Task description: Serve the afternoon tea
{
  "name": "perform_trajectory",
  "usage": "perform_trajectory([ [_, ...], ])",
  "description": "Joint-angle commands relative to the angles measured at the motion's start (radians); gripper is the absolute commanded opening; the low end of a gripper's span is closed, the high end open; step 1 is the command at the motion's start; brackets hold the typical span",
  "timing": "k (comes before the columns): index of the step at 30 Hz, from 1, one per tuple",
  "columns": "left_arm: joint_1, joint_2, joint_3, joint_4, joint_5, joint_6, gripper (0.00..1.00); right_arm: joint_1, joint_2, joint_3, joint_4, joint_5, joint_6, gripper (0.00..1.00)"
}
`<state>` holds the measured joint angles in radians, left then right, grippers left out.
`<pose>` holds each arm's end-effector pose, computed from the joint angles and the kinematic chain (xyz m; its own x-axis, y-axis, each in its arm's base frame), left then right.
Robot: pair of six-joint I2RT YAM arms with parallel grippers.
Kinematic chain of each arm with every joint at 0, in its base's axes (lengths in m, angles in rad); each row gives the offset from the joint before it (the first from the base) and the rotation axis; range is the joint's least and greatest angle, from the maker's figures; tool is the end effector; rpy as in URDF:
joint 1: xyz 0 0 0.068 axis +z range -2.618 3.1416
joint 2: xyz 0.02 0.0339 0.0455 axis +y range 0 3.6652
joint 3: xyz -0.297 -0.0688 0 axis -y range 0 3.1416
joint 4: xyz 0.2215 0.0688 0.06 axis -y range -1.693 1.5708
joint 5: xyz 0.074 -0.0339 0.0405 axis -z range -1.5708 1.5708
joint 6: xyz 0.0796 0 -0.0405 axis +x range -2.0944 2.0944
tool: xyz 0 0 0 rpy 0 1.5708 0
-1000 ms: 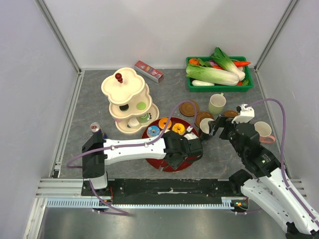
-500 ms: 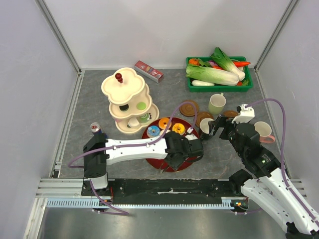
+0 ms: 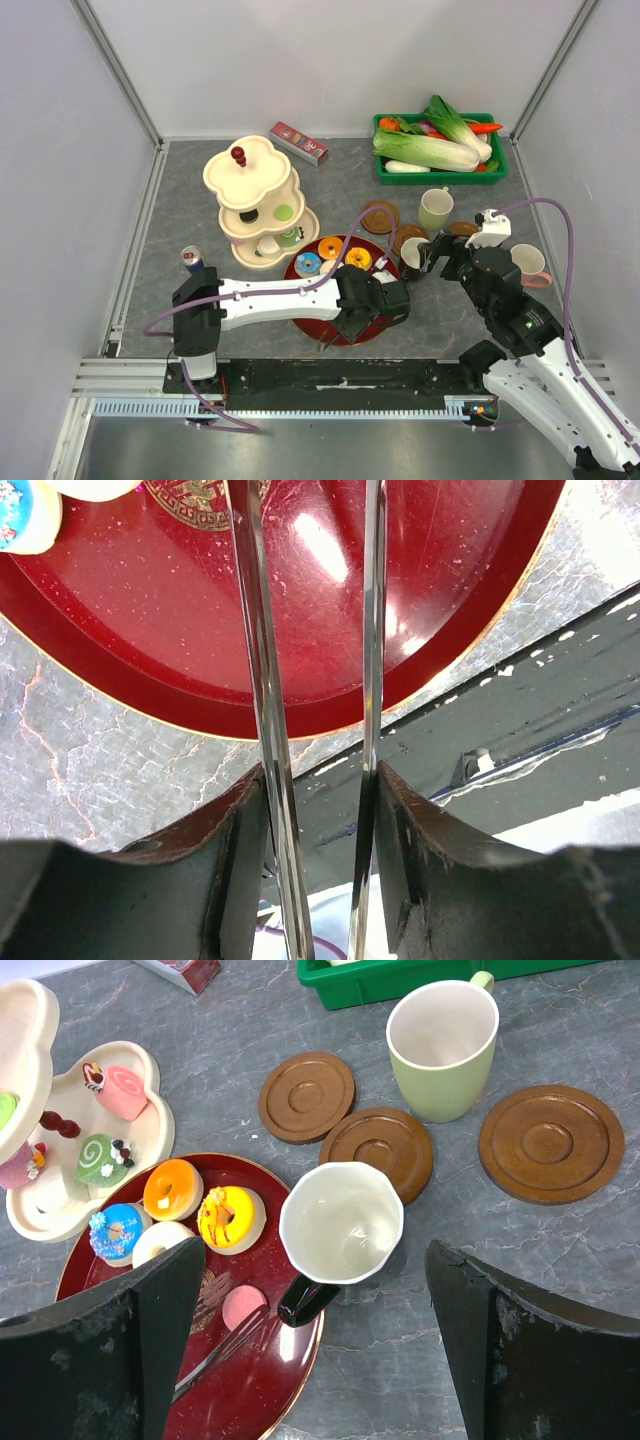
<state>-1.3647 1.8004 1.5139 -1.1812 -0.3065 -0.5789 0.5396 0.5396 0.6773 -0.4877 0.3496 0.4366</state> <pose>0.0915 -0.3205 0.2486 -0.6775 0.6916 -0.2503 0.6645 0.7214 0.1949 0.1136 0.0363 0.3049 -0.3540 0.2511 -0.9009 -0.0629 0.9547 0.2908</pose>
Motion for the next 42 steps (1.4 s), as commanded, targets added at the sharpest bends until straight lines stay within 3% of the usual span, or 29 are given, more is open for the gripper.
perform_trajectory([
  [1, 0.001, 0.004, 0.046, -0.023, -0.036, -0.033, 0.49, 0.0, -0.004, -0.001, 0.018, 0.019, 0.007, 0.98],
  [29, 0.044, -0.161, 0.124, -0.058, -0.154, -0.085, 0.43, 0.0, -0.003, -0.001, 0.018, 0.02, 0.007, 0.98],
  [42, 0.082, -0.251, 0.187, -0.133, -0.354, -0.144, 0.43, 0.002, -0.003, -0.001, 0.018, 0.02, 0.007, 0.98],
])
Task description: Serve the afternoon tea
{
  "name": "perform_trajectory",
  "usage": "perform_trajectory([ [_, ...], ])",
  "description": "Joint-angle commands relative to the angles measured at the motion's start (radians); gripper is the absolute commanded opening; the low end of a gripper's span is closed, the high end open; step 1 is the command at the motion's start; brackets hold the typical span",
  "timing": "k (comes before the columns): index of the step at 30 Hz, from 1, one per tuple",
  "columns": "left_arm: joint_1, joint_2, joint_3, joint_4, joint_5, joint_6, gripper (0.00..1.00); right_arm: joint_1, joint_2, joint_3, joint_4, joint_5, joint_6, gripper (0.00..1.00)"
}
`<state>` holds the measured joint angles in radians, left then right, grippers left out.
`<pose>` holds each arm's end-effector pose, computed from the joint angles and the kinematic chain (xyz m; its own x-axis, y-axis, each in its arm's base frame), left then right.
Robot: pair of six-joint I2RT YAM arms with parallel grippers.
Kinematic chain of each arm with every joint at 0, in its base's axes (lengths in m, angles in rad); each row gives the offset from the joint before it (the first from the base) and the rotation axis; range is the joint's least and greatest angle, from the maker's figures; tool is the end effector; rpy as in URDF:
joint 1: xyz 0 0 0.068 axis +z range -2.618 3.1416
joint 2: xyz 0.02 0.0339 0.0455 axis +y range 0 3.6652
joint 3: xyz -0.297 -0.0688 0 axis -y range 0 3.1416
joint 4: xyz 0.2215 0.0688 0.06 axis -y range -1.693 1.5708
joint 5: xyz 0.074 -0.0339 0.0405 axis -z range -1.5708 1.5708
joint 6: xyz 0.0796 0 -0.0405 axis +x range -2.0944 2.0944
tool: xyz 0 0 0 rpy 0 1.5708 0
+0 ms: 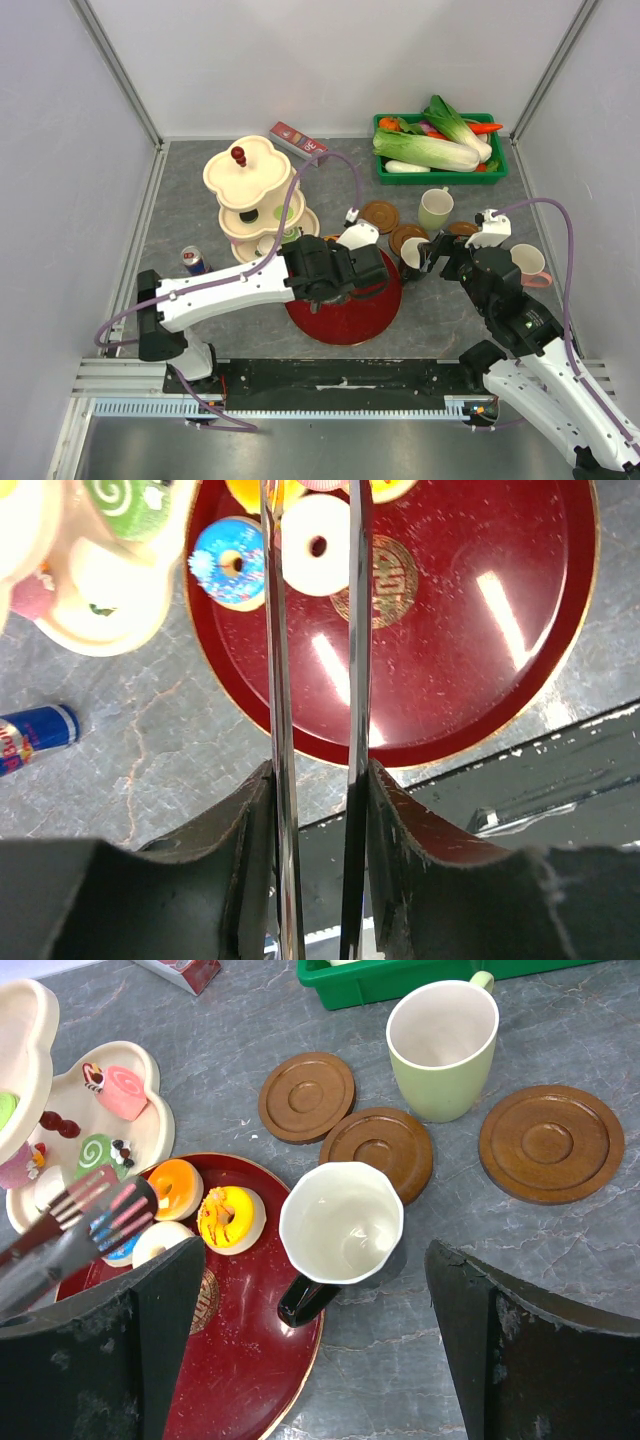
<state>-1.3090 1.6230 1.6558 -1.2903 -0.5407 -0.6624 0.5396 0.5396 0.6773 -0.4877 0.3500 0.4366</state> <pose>0.1169 -0.2780 0.3420 -0.6782 0.4939 -0.5442 0.4692 0.8609 0.1966 0.1136 0.0362 0.3049 -0.3538 0.2511 -0.9010 -0.0626 0.9548 0.2907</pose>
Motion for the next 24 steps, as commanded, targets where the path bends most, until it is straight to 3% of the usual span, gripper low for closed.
perform_trajectory([
  [1, 0.039, -0.084, 0.045, -0.026, -0.137, -0.065, 0.43, 0.0, -0.003, -0.001, 0.017, 0.02, 0.007, 0.98],
  [24, 0.332, -0.17, -0.045, 0.177, -0.208, 0.015, 0.44, 0.0, -0.006, -0.002, 0.018, 0.02, 0.008, 0.98],
])
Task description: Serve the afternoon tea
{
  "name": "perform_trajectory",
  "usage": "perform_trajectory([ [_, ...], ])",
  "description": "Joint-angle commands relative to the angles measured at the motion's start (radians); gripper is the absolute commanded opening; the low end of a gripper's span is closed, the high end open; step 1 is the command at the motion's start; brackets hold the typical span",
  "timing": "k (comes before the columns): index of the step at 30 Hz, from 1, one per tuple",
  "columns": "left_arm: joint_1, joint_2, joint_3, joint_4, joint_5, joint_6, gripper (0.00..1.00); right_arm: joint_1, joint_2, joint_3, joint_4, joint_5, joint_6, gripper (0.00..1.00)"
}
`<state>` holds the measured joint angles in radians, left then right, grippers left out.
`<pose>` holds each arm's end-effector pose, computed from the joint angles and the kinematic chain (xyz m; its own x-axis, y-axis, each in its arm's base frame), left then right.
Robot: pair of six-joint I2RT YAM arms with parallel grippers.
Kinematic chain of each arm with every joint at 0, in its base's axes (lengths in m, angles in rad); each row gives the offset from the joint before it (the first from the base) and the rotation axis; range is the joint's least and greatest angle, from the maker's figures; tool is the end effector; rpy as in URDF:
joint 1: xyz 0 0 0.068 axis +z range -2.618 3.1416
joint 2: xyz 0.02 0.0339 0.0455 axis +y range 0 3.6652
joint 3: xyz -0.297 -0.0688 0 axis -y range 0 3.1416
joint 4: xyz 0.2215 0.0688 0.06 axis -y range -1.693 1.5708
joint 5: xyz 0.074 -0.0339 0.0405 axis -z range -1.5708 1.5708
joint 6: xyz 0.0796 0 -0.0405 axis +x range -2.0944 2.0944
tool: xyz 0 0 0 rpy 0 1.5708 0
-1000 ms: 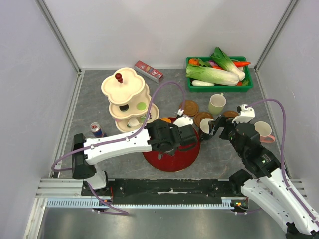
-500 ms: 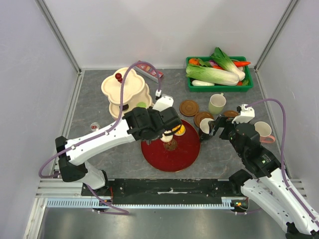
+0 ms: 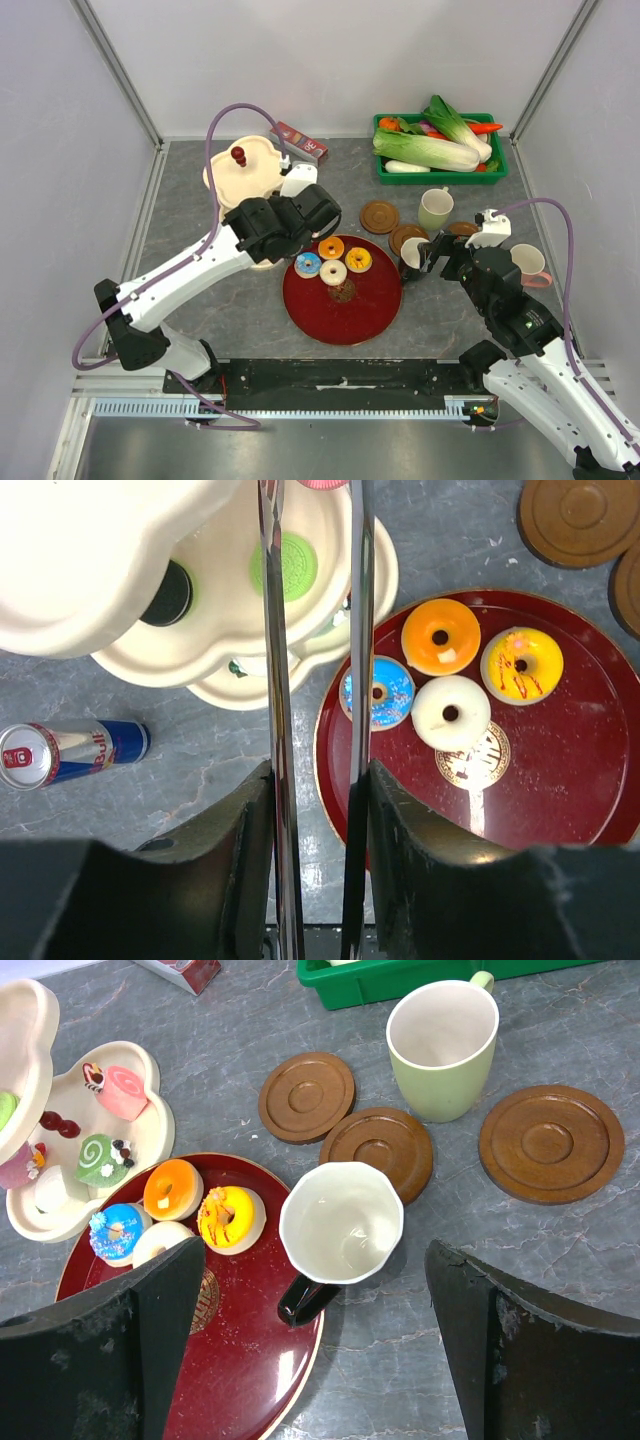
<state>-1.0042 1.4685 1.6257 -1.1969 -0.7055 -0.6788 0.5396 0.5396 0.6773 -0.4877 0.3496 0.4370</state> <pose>0.1870 -0.1978 0.3868 -0.6528 0.1357 -0.7452 0.0721 0.9905 0.1172 0.1136 0.0363 0.3049 -0.3540 0.2515 -0.9008 -0.0627 0.9546 0.2912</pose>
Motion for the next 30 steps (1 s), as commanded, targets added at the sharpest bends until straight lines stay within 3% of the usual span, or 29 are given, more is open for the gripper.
perform_trajectory([
  [1, 0.03, -0.013, -0.02, 0.098, -0.037, 0.042, 0.44, 0.0, -0.007, -0.002, 0.015, 0.019, 0.008, 0.98],
  [30, 0.096, 0.124, -0.018, 0.059, -0.143, -0.014, 0.44, 0.002, -0.009, -0.002, 0.015, 0.014, 0.008, 0.98],
])
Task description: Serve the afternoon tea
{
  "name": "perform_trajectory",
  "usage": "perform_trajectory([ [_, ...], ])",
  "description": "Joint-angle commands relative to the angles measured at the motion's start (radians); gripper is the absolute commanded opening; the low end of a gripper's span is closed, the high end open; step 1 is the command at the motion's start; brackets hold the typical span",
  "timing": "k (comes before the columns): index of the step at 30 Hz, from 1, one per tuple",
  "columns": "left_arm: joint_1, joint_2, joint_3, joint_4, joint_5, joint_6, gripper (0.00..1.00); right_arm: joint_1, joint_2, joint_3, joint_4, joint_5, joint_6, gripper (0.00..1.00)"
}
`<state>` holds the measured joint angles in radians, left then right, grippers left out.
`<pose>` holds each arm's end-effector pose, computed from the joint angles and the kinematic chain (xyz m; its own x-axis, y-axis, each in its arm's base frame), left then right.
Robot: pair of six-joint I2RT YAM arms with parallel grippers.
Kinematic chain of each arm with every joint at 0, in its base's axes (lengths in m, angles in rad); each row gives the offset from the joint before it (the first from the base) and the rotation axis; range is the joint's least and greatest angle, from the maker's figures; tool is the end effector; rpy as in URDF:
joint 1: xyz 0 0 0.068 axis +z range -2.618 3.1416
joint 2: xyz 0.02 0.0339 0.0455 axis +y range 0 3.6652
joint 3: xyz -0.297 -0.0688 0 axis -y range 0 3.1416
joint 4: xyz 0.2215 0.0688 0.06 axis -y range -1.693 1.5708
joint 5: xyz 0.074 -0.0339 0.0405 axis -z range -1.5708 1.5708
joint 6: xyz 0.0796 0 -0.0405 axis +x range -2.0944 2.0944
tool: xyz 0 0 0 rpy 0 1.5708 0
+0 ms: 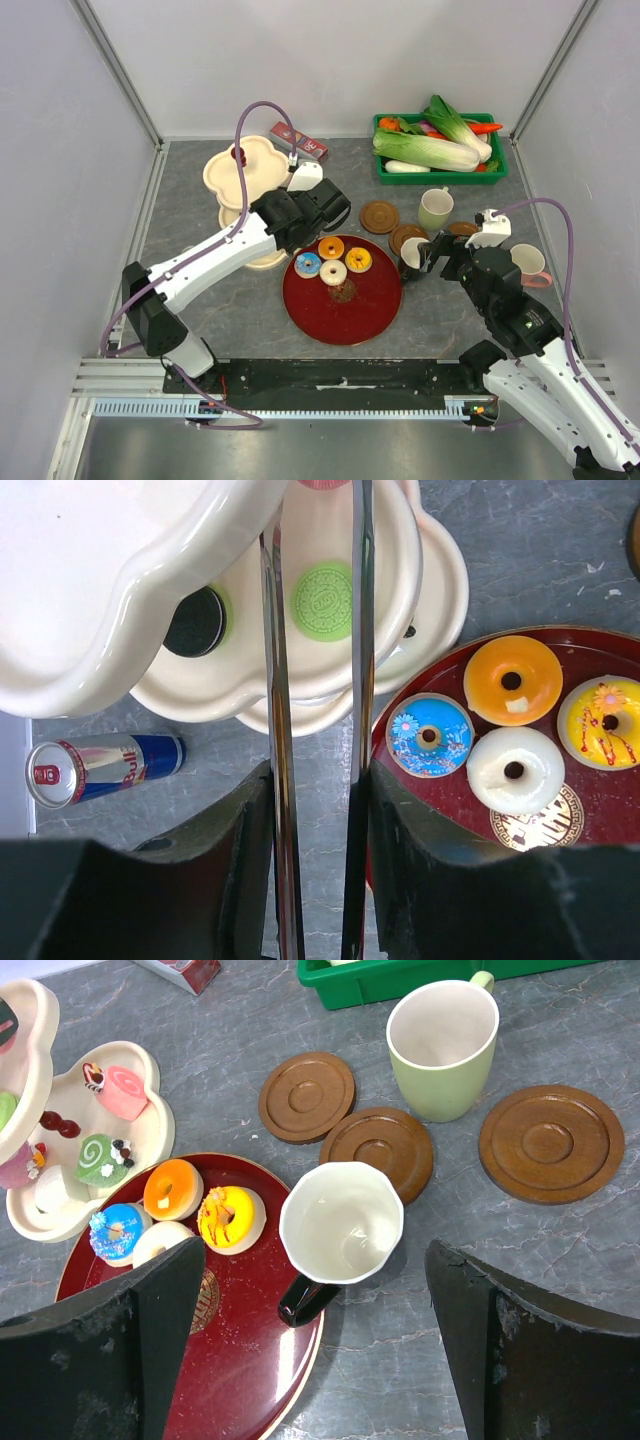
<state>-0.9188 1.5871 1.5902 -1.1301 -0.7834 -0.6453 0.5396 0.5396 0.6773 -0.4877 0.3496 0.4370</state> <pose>0.2280 -0.2061 0.3534 -0.6659 0.1701 -0.7263 -0.0265 0.9676 0.2509 0.1136 0.0363 0.3049 -0.3540 0.2515 -0.9008 -0.0627 0.9546 0.2912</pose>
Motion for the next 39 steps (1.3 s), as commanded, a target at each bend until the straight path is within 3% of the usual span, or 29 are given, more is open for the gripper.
perform_trajectory([
  [1, 0.014, 0.008, 0.02, -0.013, -0.065, -0.051, 0.44, 0.002, -0.009, -0.002, 0.015, 0.015, 0.008, 0.98],
  [24, 0.023, -0.012, 0.028, -0.034, -0.025, -0.067, 0.53, 0.002, -0.009, -0.002, 0.017, 0.015, 0.008, 0.98],
  [39, 0.02, -0.183, -0.038, 0.161, 0.211, 0.064, 0.52, 0.002, -0.009, -0.002, 0.017, 0.015, 0.008, 0.98],
])
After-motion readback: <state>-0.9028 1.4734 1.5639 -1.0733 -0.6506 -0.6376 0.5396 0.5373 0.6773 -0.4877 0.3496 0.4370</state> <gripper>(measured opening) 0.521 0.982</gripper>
